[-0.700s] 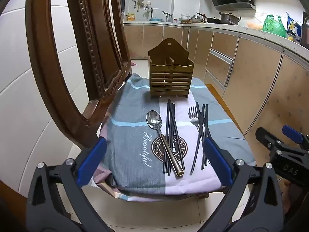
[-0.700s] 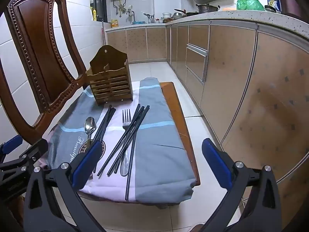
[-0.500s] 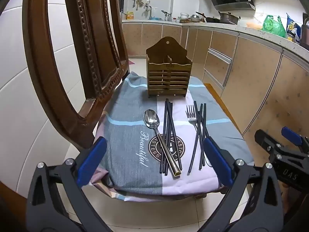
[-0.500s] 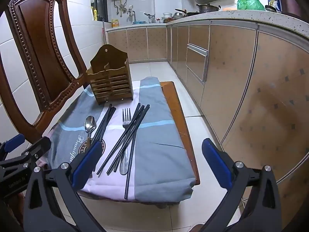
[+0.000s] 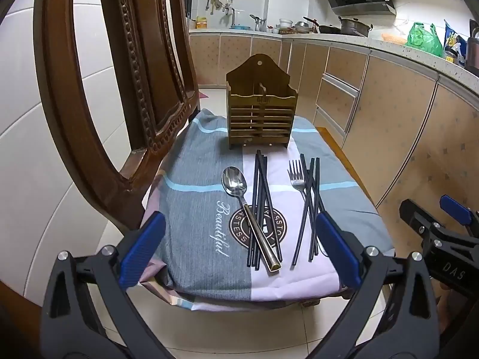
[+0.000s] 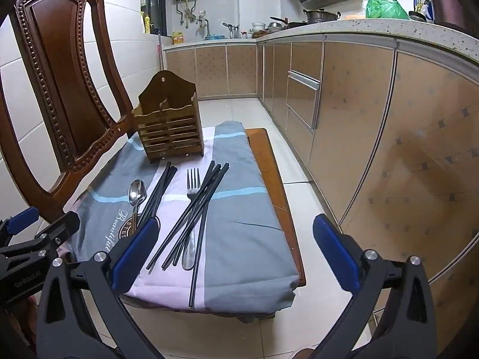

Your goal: Organize utensils

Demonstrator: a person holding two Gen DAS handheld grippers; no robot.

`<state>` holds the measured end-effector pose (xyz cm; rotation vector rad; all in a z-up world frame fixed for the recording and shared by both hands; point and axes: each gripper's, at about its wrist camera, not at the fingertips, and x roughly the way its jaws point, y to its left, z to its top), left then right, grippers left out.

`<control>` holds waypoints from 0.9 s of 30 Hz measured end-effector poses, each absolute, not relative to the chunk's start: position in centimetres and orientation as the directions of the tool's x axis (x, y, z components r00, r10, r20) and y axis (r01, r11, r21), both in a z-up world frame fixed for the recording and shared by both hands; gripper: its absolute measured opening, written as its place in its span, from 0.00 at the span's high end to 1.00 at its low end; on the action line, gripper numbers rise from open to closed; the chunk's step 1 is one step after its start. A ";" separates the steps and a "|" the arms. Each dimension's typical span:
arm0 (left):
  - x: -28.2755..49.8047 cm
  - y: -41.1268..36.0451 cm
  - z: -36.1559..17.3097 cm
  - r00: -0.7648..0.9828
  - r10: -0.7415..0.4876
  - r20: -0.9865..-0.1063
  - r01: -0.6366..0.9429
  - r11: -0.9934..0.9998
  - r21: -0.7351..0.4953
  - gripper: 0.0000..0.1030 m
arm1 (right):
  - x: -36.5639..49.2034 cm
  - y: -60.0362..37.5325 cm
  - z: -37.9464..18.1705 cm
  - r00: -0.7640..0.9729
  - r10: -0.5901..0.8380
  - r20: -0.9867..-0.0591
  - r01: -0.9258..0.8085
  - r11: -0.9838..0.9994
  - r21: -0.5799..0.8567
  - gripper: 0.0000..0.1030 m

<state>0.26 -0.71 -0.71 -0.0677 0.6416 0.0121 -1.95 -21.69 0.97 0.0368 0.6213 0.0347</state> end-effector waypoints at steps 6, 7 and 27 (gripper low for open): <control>0.3 -0.6 -0.8 0.801 -0.015 -0.598 -0.031 0.997 -0.066 0.04 | -2.0 -22.0 1.0 0.813 0.044 -0.580 -0.020 0.999 0.049 0.02; 0.3 -0.6 -0.9 0.801 -0.016 -0.599 -0.030 0.997 -0.067 0.04 | -2.0 -22.0 1.0 0.813 0.044 -0.581 -0.019 0.999 0.048 0.02; 0.3 -0.4 -1.1 0.796 -0.017 -0.605 -0.031 0.997 -0.068 0.04 | -2.1 -22.0 0.9 0.815 0.044 -0.578 -0.020 0.999 0.047 0.02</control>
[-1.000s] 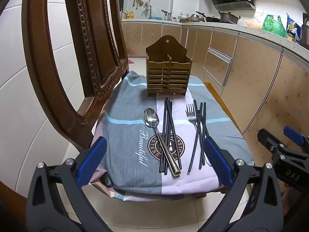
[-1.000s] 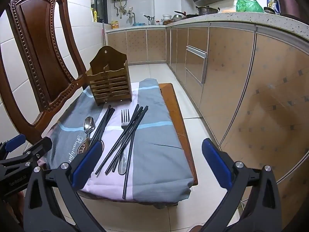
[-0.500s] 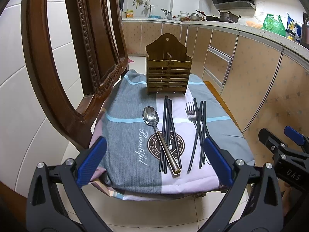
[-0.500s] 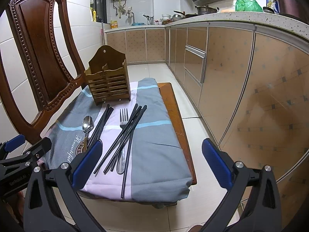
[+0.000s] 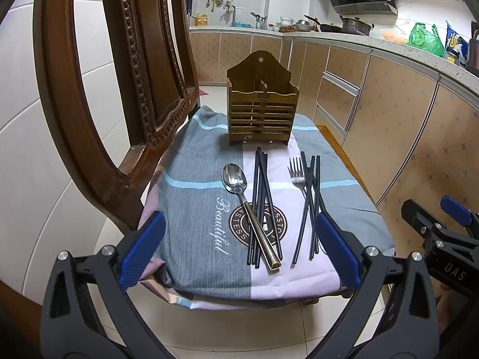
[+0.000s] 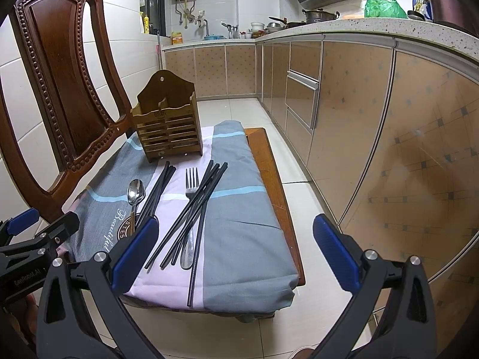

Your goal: Organize utensils

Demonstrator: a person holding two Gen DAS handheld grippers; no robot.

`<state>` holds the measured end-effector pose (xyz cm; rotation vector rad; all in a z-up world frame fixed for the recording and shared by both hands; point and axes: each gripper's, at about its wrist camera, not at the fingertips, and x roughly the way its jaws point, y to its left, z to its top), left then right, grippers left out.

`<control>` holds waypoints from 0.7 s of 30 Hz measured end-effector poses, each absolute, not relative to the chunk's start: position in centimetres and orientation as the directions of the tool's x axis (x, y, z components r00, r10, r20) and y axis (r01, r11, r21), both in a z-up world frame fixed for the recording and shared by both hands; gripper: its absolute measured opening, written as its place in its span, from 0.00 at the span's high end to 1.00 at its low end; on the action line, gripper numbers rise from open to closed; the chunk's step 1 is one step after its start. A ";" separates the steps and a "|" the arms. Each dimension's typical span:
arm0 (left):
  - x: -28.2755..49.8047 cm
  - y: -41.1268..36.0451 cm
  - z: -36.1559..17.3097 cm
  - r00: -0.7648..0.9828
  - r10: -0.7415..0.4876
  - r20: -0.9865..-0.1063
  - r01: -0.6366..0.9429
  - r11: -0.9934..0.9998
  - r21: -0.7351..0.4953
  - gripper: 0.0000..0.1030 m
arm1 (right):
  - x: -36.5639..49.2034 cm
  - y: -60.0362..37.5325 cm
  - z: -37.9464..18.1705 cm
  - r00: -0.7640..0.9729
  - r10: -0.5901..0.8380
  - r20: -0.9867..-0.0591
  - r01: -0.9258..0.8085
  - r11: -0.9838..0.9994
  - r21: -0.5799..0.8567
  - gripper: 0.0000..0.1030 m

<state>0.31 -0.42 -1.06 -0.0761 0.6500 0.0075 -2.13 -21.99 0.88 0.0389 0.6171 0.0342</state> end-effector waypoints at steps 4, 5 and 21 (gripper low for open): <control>0.3 -0.5 -1.1 0.793 -0.020 -0.609 -0.028 0.997 -0.070 0.04 | -2.1 -22.1 0.8 0.814 0.046 -0.579 -0.019 0.998 0.053 0.02; 0.3 -0.5 -1.1 0.793 -0.021 -0.609 -0.027 0.997 -0.069 0.04 | -2.0 -22.1 0.8 0.814 0.047 -0.579 -0.019 0.998 0.054 0.02; 0.4 -0.3 -1.2 0.789 -0.025 -0.614 -0.023 0.997 -0.070 0.04 | -2.1 -22.0 0.8 0.815 0.054 -0.577 -0.026 0.998 0.056 0.02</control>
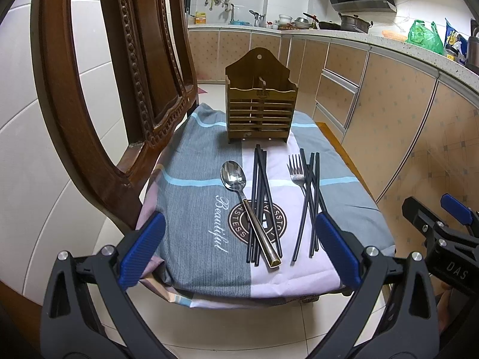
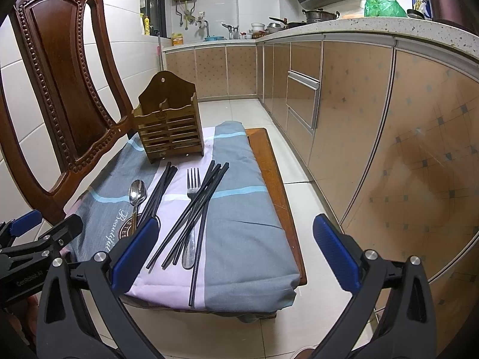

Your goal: Organize utensils

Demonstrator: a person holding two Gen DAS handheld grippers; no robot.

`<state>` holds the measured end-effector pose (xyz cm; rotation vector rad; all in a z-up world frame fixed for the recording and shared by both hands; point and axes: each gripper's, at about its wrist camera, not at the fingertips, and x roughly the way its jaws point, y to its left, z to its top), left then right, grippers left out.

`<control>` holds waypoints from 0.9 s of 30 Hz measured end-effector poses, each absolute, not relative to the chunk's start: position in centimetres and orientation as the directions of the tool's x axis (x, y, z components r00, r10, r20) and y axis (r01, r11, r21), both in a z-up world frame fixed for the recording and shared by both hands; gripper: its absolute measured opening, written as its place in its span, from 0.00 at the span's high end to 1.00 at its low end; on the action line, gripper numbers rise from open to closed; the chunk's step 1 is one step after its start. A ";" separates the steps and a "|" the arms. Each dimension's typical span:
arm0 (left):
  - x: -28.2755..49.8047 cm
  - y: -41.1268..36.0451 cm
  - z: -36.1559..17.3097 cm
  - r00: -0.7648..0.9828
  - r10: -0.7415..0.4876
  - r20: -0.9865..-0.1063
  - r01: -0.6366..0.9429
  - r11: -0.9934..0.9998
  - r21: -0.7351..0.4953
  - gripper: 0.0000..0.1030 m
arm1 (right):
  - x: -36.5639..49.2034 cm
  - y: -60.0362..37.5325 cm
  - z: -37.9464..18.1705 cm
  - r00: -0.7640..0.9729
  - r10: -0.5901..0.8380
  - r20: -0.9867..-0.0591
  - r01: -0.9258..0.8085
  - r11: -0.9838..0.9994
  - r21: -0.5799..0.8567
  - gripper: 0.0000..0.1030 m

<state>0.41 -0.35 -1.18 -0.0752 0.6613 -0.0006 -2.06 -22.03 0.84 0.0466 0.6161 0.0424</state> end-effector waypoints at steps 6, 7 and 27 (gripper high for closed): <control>0.4 -0.3 -1.2 0.788 -0.026 -0.615 -0.022 0.997 -0.070 0.04 | -2.2 -22.0 0.8 0.820 0.054 -0.569 -0.020 0.998 0.065 0.02; 0.4 -0.4 -1.2 0.788 -0.025 -0.615 -0.022 0.997 -0.069 0.04 | -2.2 -22.0 0.8 0.820 0.055 -0.570 -0.021 0.998 0.066 0.02; 1.0 -0.1 -1.3 0.768 -0.064 -0.637 0.003 0.995 -0.096 0.04 | -2.0 -22.0 1.8 0.849 0.095 -0.520 -0.071 0.995 0.066 0.02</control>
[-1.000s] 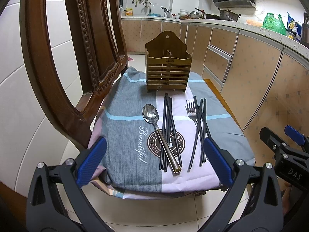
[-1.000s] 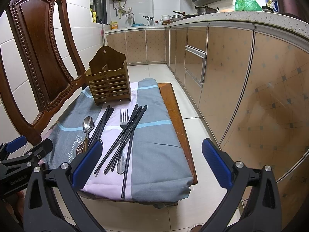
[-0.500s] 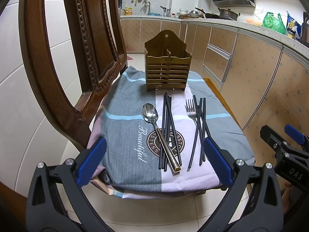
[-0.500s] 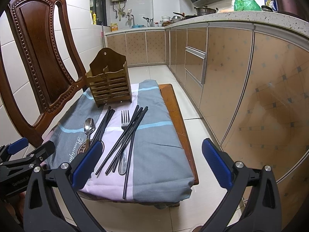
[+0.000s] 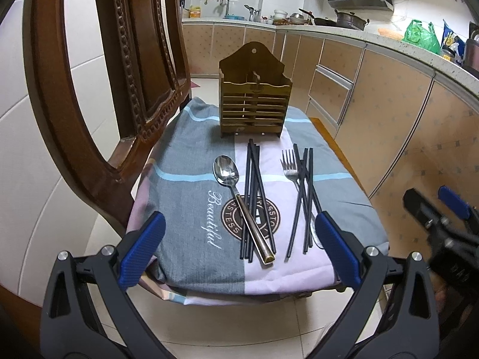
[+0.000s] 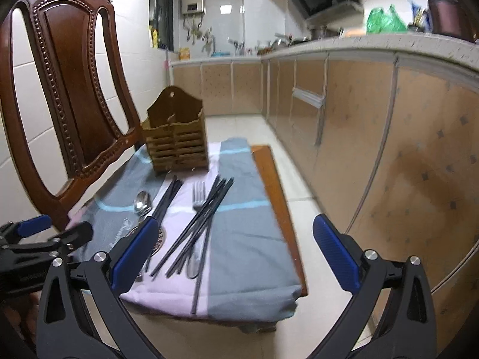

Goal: Organize utensils
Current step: 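Grasp black chopsticks by the spoon with left gripper while right grasps chopsticks by the fork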

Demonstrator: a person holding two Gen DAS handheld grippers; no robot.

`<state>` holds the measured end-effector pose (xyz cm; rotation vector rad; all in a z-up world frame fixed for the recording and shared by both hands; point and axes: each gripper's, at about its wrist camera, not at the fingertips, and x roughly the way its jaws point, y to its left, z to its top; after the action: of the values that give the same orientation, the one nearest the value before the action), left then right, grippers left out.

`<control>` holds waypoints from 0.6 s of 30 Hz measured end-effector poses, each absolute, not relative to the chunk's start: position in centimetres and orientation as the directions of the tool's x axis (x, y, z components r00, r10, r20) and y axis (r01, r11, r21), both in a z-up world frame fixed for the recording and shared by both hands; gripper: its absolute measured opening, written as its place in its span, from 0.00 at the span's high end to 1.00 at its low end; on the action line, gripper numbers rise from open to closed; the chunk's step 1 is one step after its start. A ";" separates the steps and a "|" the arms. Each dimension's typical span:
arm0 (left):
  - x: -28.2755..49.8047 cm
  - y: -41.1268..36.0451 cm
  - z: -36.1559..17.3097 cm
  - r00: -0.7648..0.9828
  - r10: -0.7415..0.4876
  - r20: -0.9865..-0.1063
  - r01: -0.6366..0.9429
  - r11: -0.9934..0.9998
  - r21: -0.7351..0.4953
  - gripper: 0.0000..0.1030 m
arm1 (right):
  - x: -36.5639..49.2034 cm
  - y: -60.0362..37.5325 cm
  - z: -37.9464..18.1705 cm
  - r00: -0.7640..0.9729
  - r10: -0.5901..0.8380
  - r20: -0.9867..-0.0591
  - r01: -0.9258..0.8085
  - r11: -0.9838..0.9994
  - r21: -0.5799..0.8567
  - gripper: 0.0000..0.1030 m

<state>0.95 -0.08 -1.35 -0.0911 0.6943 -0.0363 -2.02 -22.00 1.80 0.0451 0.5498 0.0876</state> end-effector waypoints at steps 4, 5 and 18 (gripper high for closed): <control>2.3 -0.1 -0.4 0.763 -0.062 -0.643 -0.005 0.995 -0.102 0.04 | 0.1 -22.4 4.0 0.846 0.069 -0.529 -0.061 0.998 0.033 0.02; 2.9 -0.2 0.2 0.764 -0.061 -0.643 -0.003 0.995 -0.097 0.04 | 0.9 -22.5 4.6 0.844 0.064 -0.533 -0.059 0.998 0.026 0.02; 16.4 -1.1 0.3 0.633 -0.142 -0.761 0.070 0.989 -0.126 0.36 | 17.1 -26.3 1.0 0.649 0.337 -0.682 -0.084 0.923 0.376 0.20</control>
<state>16.40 -1.12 0.34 -0.0877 0.8769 -0.1216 17.12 -26.34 1.00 0.3262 0.8342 0.2440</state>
